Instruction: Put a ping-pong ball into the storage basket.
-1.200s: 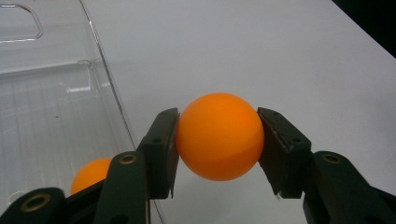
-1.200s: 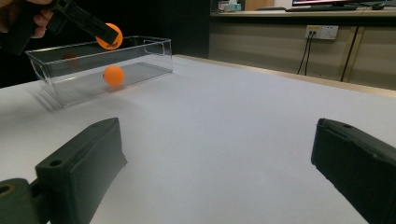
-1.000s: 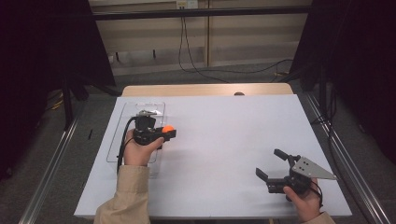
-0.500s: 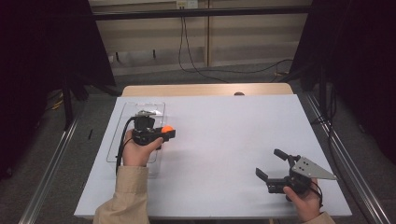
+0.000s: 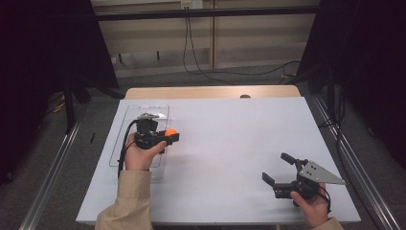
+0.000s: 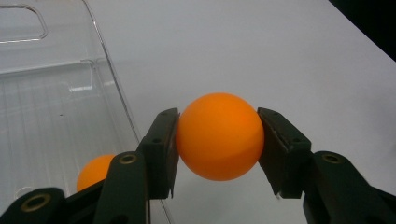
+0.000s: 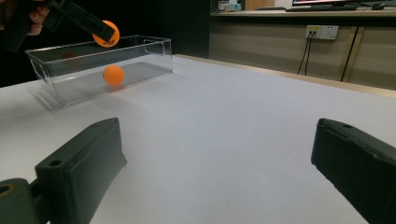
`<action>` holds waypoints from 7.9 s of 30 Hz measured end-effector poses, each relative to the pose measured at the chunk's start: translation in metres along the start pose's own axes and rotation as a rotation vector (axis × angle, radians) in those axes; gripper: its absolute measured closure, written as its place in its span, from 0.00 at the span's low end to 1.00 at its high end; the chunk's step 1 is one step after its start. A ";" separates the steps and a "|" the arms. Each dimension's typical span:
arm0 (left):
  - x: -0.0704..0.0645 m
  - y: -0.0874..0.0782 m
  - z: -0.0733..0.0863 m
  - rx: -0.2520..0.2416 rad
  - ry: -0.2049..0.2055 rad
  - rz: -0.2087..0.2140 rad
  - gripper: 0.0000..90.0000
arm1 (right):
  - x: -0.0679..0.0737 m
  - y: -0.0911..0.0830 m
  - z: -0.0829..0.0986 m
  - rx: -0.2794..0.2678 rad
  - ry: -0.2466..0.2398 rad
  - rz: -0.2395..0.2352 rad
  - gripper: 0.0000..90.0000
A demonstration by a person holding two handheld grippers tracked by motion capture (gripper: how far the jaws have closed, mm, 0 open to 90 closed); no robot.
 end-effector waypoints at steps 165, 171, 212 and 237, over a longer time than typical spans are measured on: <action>0.066 -0.033 0.017 -0.117 -0.039 -0.183 0.56 | 0.002 0.006 -0.001 -0.001 -0.004 -0.017 0.02; 0.066 -0.032 0.018 -0.119 -0.037 -0.186 0.56 | 0.002 0.006 -0.001 0.000 -0.004 -0.017 0.02; 0.051 -0.040 0.017 -0.224 0.026 -0.160 0.14 | 0.004 0.007 -0.003 -0.002 -0.008 -0.020 0.02; 0.042 -0.051 0.033 -0.309 0.060 -0.092 0.08 | 0.004 0.007 -0.003 0.001 -0.008 -0.019 0.02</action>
Point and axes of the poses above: each handheld gripper's, and its own axes: y roughly forward along the jaws, z roughly out of its underside, x roughly to its left, the point moved 3 cm from there along y, roughly forward along the jaws, and after that the axes turned 11 degrees about -y, right-handed, at the moved point
